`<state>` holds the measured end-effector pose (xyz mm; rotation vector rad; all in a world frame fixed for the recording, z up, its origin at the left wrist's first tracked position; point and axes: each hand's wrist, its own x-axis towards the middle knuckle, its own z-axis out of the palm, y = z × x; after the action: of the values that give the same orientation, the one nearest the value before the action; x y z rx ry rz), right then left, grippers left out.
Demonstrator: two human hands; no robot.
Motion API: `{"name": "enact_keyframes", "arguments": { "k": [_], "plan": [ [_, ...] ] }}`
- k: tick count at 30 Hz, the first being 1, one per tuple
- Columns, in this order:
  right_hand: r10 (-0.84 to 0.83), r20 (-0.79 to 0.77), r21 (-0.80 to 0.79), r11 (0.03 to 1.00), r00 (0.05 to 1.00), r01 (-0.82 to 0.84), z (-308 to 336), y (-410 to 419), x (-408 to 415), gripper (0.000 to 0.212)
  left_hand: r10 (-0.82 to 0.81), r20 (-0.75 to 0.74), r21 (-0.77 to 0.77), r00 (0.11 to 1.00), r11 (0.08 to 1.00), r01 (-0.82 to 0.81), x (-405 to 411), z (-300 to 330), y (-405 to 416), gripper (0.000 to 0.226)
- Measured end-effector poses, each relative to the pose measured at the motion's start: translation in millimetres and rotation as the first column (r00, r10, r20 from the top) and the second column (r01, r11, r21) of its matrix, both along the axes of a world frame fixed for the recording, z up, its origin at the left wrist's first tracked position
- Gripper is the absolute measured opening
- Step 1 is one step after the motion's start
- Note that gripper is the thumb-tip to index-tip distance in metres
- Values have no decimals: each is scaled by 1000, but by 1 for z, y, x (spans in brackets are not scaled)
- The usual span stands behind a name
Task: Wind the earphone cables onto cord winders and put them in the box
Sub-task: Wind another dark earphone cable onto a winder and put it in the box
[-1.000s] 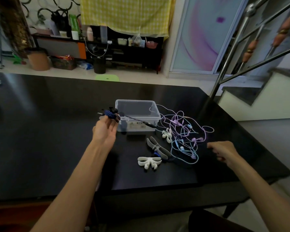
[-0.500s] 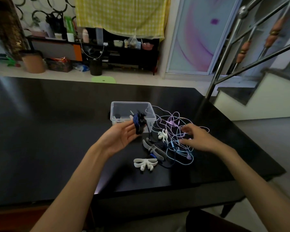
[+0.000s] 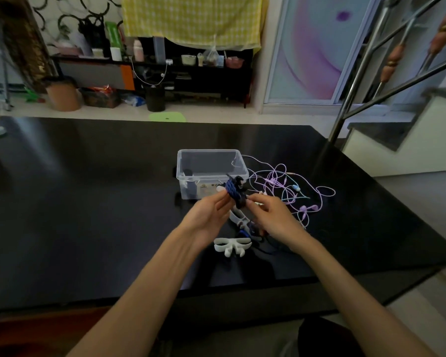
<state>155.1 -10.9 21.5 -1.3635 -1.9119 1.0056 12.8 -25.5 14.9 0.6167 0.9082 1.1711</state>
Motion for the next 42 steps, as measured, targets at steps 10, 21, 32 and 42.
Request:
{"name": "enact_keyframes", "arguments": {
  "k": [10,21,32,42],
  "plan": [
    [142,184,24,989,973,-148,-4,-7,-9,30,296,-1,-79,955,952,-295,4,-11,6,17],
    [106,320,220,958,941,-183,9,-8,-4,26,311,-430,237,847,945,-227,-1,-20,10,21],
    [92,88,211,972,992,-109,25,1,37,12,-325,-489,81,809,907,414,-16,0,-3,19],
    [-64,-251,-249,968,966,-1,27,-1,39,13,-377,-476,54,794,889,455,-5,8,-7,29]
  ]
}}
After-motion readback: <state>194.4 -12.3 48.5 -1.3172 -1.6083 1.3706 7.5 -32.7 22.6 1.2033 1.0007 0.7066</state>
